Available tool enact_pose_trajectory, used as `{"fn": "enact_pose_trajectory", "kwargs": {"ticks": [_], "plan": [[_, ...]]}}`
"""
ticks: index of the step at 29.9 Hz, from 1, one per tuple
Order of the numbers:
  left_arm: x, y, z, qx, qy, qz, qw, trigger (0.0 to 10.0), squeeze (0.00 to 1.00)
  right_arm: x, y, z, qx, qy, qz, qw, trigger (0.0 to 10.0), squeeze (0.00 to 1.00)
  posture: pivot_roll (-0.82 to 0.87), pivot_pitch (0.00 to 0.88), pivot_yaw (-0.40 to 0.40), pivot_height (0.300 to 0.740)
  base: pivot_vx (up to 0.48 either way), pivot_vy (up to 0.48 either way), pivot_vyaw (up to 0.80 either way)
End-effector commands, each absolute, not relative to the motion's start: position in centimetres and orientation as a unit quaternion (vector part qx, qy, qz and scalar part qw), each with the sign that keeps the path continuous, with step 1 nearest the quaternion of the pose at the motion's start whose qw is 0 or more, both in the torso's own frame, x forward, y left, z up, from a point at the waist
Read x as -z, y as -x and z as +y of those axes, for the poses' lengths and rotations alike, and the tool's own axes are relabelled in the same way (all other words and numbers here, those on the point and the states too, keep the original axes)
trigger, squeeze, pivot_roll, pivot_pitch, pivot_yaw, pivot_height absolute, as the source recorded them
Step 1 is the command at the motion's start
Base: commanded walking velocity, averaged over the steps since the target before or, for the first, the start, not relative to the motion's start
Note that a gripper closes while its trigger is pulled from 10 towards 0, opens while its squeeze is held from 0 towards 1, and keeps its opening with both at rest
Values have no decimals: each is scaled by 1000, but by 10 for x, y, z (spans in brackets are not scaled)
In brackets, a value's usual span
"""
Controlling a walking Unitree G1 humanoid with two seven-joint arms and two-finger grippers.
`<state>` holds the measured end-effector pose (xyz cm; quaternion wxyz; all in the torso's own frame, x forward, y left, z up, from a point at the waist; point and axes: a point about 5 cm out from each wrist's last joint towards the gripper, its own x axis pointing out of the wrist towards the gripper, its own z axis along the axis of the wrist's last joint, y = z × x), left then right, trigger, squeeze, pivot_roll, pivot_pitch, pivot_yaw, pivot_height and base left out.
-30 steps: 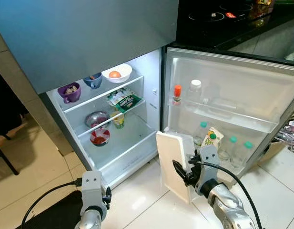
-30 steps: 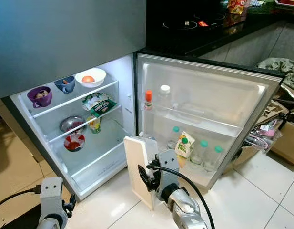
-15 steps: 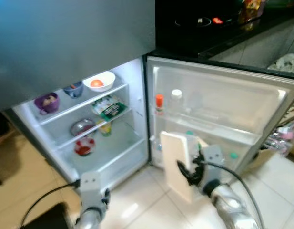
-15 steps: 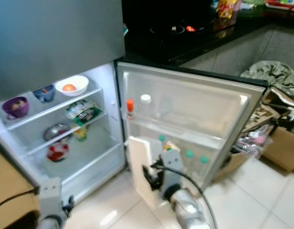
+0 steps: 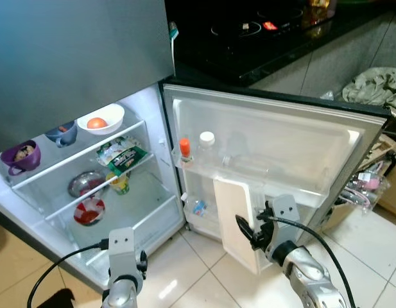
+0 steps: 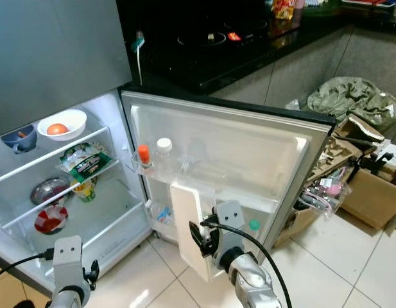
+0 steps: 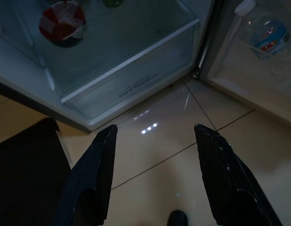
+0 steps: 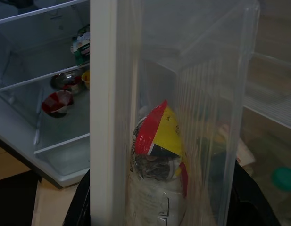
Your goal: Restocking fridge
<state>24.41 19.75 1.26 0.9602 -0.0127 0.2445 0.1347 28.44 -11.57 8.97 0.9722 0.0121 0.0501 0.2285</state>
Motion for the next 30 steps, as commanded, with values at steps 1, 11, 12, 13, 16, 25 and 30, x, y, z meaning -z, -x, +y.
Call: {"fn": "enact_pose_trajectory", "kwargs": {"ticks": [1,11,12,13,16,25,30], "plan": [[-5,-236,205,-151,4,266,952,10000,0,-92,-283,-111,-237,-14,43,970,10000,0,-69,132,55,736,0,0,0],[-4,-234,204,-151,4,269,951,10000,0,-96,-288,-113,-211,-8,28,977,10000,0,-69,132,56,736,0,0,391],[-4,-234,204,-151,4,269,951,10000,0,-96,-288,-113,-211,-8,28,977,10000,0,-69,132,56,736,0,0,788],[-4,-234,204,-151,4,269,951,10000,0,-97,-289,-114,-207,-8,27,978,10000,0,-69,132,56,736,0,0,788],[-3,-234,204,-150,4,269,951,10000,0,-98,-291,-117,-193,-5,23,981,10000,0,-69,132,56,736,0,0,781],[-3,-233,203,-149,5,271,951,10000,0,-98,-294,-125,-162,0,19,987,10000,0,-69,132,56,736,0,0,781],[-3,-234,203,-147,6,271,951,10000,0,-99,-295,-126,-156,1,18,988,10000,0,-67,132,57,736,0,0,781]]}}
